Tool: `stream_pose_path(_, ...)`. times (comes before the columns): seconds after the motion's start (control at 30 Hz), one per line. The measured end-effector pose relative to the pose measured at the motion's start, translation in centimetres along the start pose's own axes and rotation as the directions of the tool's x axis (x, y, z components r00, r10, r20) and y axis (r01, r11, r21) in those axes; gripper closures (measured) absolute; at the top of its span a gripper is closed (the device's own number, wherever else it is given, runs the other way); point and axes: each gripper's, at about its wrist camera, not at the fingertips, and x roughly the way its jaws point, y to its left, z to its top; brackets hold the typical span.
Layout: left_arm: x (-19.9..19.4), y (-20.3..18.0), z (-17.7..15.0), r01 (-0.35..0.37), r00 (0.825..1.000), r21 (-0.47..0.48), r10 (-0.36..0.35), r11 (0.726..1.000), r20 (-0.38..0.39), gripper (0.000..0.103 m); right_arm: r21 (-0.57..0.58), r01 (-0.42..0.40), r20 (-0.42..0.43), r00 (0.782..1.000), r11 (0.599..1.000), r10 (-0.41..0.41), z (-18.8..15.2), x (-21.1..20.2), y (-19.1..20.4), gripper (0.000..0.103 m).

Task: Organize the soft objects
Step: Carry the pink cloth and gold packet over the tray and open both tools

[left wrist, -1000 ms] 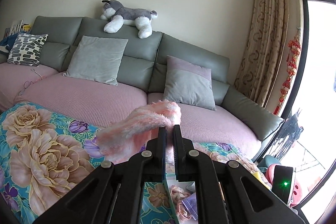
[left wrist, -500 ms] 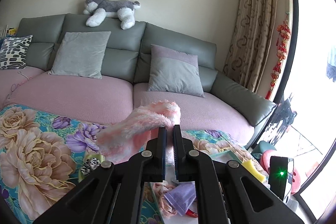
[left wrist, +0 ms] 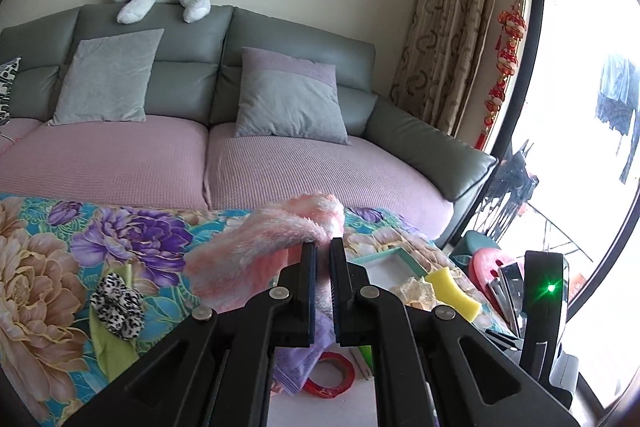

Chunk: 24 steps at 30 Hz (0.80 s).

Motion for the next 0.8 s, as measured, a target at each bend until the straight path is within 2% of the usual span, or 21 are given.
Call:
stream_pose_path(0.27,2.9,-0.8,-1.8,0.043,0.994,-0.002,-0.043,0.999,-0.1,0.097,0.039,0.05,0.014,0.999,0.998,-0.051,0.2,-0.7,-1.4,0.05)
stream_pose_path(0.47,5.2,-1.4,-3.6,0.036,0.982,0.022,-0.031,0.999,-0.189,0.097,0.037,0.065,0.013,0.998,0.997,-0.065,0.2,-0.8,-1.4,0.049)
stream_pose_path(0.6,5.1,-1.2,-3.6,0.03,0.98,0.02,-0.025,0.999,-0.2,0.093,0.04,0.076,0.012,0.997,0.996,-0.076,0.3,-0.8,-1.6,0.048)
stream_pose_path(0.67,4.9,-1.0,-3.3,0.025,0.98,0.02,-0.021,0.999,-0.198,0.082,0.043,0.075,0.01,0.997,0.996,-0.076,0.2,-0.8,-1.6,0.048)
stream_pose_path(0.73,4.7,-0.9,-3.1,0.023,0.979,0.014,-0.02,1.0,-0.202,0.05,0.041,0.077,0.009,0.997,0.996,-0.077,0.2,-0.8,-1.6,0.048)
stream_pose_path(0.8,4.4,-0.7,-2.9,0.024,0.98,0.004,-0.023,1.0,-0.198,0.04,0.04,0.078,0.007,0.997,0.996,-0.079,0.2,-0.7,-1.6,0.047)
